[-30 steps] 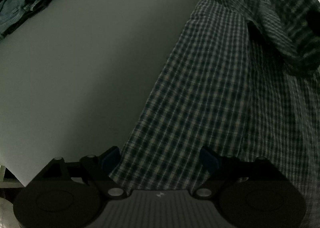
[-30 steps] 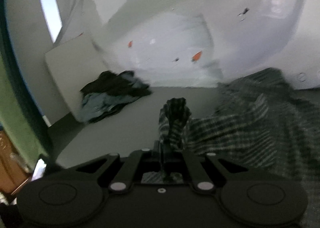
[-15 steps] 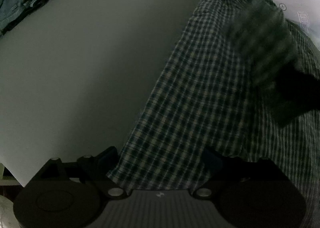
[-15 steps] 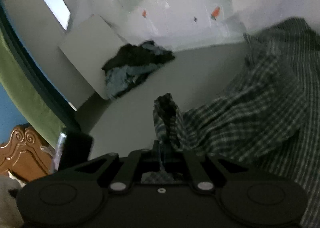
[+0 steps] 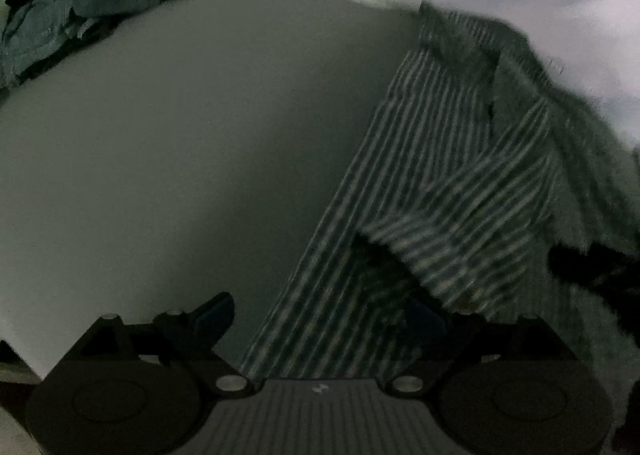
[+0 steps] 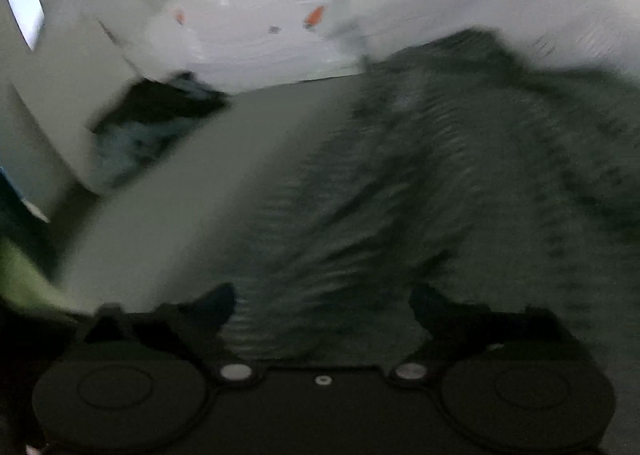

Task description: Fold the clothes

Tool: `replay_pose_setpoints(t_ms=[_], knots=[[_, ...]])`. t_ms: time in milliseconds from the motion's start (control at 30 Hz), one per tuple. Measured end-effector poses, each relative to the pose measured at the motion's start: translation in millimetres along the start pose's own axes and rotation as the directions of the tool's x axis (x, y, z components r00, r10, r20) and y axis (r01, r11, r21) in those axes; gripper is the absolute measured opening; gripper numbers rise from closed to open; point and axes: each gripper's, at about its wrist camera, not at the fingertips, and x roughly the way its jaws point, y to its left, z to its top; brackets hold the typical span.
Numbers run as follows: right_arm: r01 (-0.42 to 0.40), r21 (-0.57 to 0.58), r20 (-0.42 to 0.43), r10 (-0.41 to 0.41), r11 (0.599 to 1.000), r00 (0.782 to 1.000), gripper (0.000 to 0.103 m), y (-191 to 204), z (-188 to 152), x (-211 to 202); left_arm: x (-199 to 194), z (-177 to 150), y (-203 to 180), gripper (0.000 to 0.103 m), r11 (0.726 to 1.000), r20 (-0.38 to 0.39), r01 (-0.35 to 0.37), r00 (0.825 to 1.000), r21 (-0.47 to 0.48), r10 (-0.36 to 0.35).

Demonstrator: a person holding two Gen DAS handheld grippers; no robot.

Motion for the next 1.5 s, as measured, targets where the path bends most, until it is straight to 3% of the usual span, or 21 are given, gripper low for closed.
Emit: replay_pose_setpoints(t_ms=[67,200,367,467,600,667,767,867,1067,1133,1200,1233,1267,1300,1500], knots=[[0.142,-0.079,0.017,-0.141,0.987,0.990,0.102,-3.3,-6.1,1.6,-3.3,1.8,-1.1,0.092,1.000,0.022,0.021,1.000,-0.002,-0.021],[0.296,-0.107,0.014,-0.296,0.949,0.955,0.102,-23.2,-21.0,7.0,-1.0,3.3,-5.2,0.091,0.998,0.028,0.057,0.998,0.004,-0.057],[0.316,0.027,-0.039,-0.315,0.948,0.948,0.103,-56.2,-36.1,5.7,1.2,9.4,-7.0,0.086,0.989,0.051,0.146,0.988,0.001,-0.146],[0.324,-0.002,0.009,-0.324,0.946,0.946,0.103,-59.8,-44.9,3.2,1.6,13.2,-10.3,0.086,0.975,0.080,0.220,0.972,-0.004,-0.219],[0.331,-0.036,0.101,-0.326,0.943,0.940,0.103,-59.4,-57.2,4.1,4.3,19.2,-16.5,0.087,0.936,0.085,0.352,0.933,0.005,-0.351],[0.332,-0.035,0.122,-0.326,0.943,0.938,0.103,-60.9,-59.7,4.7,7.9,20.3,-24.3,0.089,0.938,0.066,0.345,0.935,0.040,-0.347],[0.330,-0.036,0.125,-0.323,0.943,0.938,0.103,-60.3,-59.4,4.5,16.5,18.7,-37.3,0.089,0.962,0.053,0.253,0.964,0.098,-0.259],[0.329,-0.035,0.126,-0.322,0.944,0.938,0.103,-60.6,-59.4,3.9,23.3,20.2,-38.2,0.089,0.973,0.044,0.201,0.977,0.112,-0.207],[0.329,-0.034,0.127,-0.322,0.944,0.938,0.103,-60.3,-58.8,4.3,41.9,25.1,-35.0,0.087,0.979,0.005,0.164,0.986,0.122,-0.166],[0.329,-0.034,0.127,-0.323,0.944,0.938,0.103,-60.5,-58.5,4.5,44.1,26.5,-34.3,0.076,0.977,-0.010,0.173,0.985,0.122,-0.173],[0.329,-0.034,0.127,-0.322,0.944,0.938,0.103,-60.4,-58.7,4.1,42.1,26.6,-32.4,0.048,0.978,-0.014,0.172,0.985,0.120,-0.172],[0.329,-0.035,0.127,-0.322,0.944,0.938,0.103,-60.4,-58.7,4.1,40.2,26.6,-31.1,0.039,0.979,-0.011,0.167,0.986,0.116,-0.167],[0.329,-0.035,0.127,-0.322,0.944,0.938,0.103,-60.5,-58.7,4.1,37.7,26.5,-29.0,0.020,0.980,-0.007,0.164,0.986,0.109,-0.164],[0.329,-0.035,0.127,-0.322,0.944,0.938,0.103,-60.7,-58.5,4.2,34.9,26.3,-26.4,0.012,0.981,-0.003,0.164,0.986,0.100,-0.164],[0.329,-0.036,0.126,-0.322,0.944,0.938,0.103,-60.7,-58.2,4.5,5.9,21.4,-3.4,0.006,0.975,0.054,0.223,0.973,-0.009,-0.222]])
